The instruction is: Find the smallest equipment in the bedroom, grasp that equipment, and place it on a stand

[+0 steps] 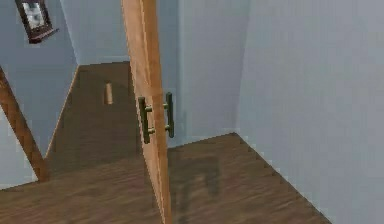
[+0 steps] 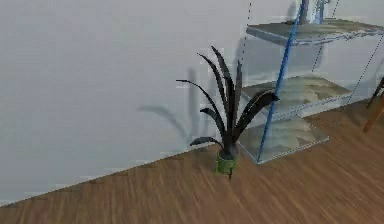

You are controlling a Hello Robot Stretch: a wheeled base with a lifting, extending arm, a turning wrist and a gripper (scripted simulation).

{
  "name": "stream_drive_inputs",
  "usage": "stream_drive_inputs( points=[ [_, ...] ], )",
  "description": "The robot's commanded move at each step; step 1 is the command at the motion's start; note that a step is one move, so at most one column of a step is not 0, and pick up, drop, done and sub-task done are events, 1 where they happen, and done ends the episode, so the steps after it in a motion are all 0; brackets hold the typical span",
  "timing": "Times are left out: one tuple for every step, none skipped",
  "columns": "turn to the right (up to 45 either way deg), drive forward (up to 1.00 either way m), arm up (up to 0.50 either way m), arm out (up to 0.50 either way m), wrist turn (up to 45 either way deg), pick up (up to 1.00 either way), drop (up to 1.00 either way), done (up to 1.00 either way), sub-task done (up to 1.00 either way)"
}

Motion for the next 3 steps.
stream_drive_inputs(
  points=[
    [-36.0,0.0,0.0,0.0,0.0,0.0,0.0,0.0,0.0],
    [0.0,0.5,0.0,0.0,0.0,0.0,0.0,0.0,0.0],
    [-6.0,0.0,0.0,0.0,0.0,0.0,0.0,0.0,0.0]
  ],
)
